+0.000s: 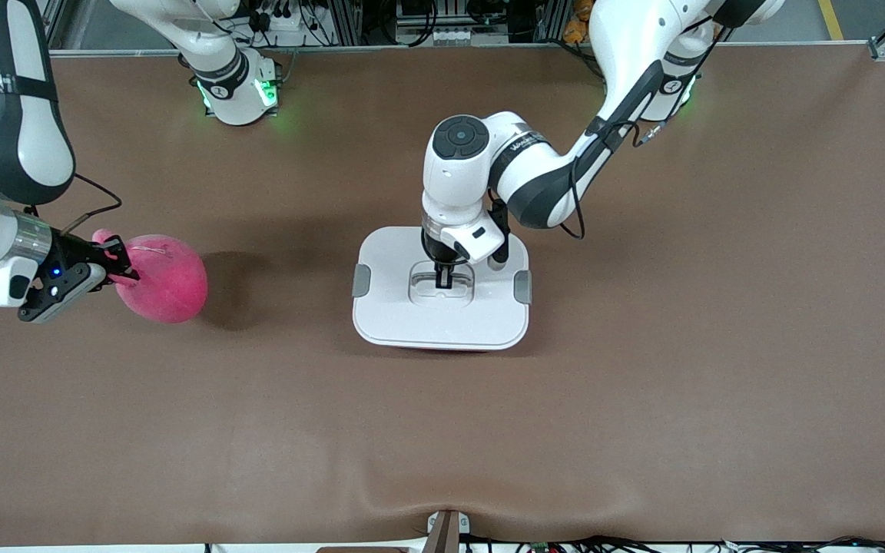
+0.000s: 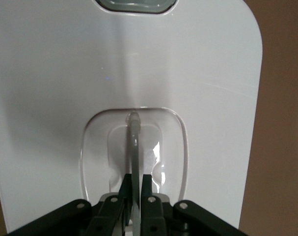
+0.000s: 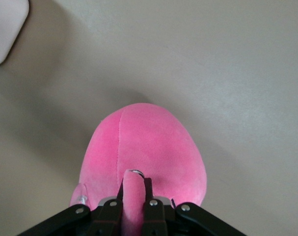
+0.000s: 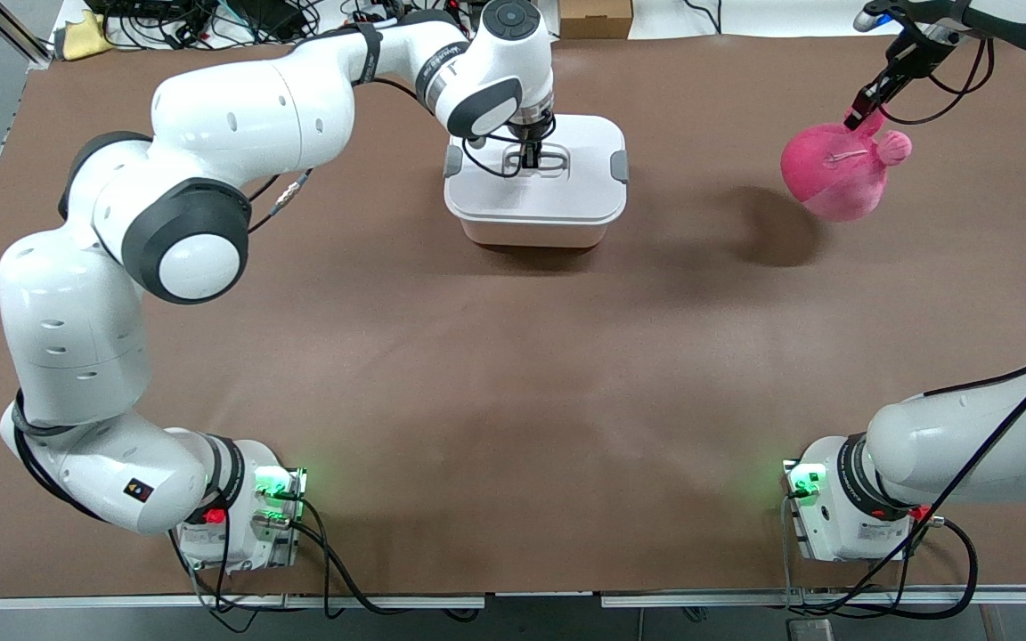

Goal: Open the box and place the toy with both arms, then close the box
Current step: 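Lift the pink toy with the right gripper while the left gripper holds the lid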

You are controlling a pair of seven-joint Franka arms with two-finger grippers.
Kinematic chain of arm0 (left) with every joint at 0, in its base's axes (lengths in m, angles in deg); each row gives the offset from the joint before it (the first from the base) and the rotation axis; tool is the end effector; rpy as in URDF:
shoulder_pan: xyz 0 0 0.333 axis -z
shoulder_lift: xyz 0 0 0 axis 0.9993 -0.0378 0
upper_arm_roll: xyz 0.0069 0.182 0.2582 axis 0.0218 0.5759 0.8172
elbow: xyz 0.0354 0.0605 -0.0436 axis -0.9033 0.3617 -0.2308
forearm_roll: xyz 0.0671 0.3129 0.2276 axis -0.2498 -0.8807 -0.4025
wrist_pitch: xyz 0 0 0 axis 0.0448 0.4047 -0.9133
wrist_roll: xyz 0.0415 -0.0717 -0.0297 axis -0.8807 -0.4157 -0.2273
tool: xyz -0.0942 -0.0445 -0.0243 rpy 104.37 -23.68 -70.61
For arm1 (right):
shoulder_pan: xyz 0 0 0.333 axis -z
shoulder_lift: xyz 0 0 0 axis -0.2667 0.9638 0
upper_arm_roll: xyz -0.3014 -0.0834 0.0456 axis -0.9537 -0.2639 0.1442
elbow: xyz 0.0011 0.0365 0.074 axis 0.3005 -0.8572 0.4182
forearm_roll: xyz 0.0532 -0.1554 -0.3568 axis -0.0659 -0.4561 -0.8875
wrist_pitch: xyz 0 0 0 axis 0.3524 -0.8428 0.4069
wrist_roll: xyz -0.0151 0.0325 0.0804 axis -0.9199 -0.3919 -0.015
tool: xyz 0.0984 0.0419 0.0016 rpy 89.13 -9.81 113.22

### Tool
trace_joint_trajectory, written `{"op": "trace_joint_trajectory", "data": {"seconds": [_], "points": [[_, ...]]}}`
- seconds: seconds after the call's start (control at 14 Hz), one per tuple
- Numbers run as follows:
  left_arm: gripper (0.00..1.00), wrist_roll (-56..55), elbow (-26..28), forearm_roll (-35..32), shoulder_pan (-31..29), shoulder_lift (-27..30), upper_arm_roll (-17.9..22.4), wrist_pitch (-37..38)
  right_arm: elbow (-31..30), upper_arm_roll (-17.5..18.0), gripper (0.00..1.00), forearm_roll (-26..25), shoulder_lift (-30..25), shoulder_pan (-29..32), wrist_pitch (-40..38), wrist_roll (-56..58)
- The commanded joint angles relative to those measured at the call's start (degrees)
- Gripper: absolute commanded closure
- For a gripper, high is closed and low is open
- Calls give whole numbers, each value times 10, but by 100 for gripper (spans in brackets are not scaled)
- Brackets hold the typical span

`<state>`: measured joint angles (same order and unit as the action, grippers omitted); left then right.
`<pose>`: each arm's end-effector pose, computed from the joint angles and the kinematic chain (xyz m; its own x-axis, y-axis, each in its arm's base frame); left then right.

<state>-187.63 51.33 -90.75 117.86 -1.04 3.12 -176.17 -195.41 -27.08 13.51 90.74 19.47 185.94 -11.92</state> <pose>0.5087 -0.5239 0.3458 0.0675 0.9929 -0.0975 0.9819 -0.0488 0.1832 0.5825 -0.0488 0.4113 0.8304 0.5569 0.0163 0.5485 -0.8121 -0.1988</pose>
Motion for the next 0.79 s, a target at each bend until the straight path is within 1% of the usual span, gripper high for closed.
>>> {"op": "trace_joint_trajectory", "data": {"seconds": [0.0, 0.07, 0.14, 0.29, 0.72], "points": [[90, -14, -10, -17, 5, -5, 3, -4, -8, -1, 100, 11, -23, -19, -11, -51], [93, -14, -10, -17, 5, -5, 4, -3, -8, -1, 100, 11, -30, -27, -19, -78], [94, -14, -10, -17, 5, -5, 3, -3, -7, 0, 100, 12, -31, -36, -22, -110], [100, -14, -10, -17, 5, -4, 3, 0, -4, 0, 100, 15, -34, -52, -22, -138], [100, -13, -10, -18, 5, 0, 3, 2, 2, 0, 100, 21, -45, -83, -29, -208]]}}
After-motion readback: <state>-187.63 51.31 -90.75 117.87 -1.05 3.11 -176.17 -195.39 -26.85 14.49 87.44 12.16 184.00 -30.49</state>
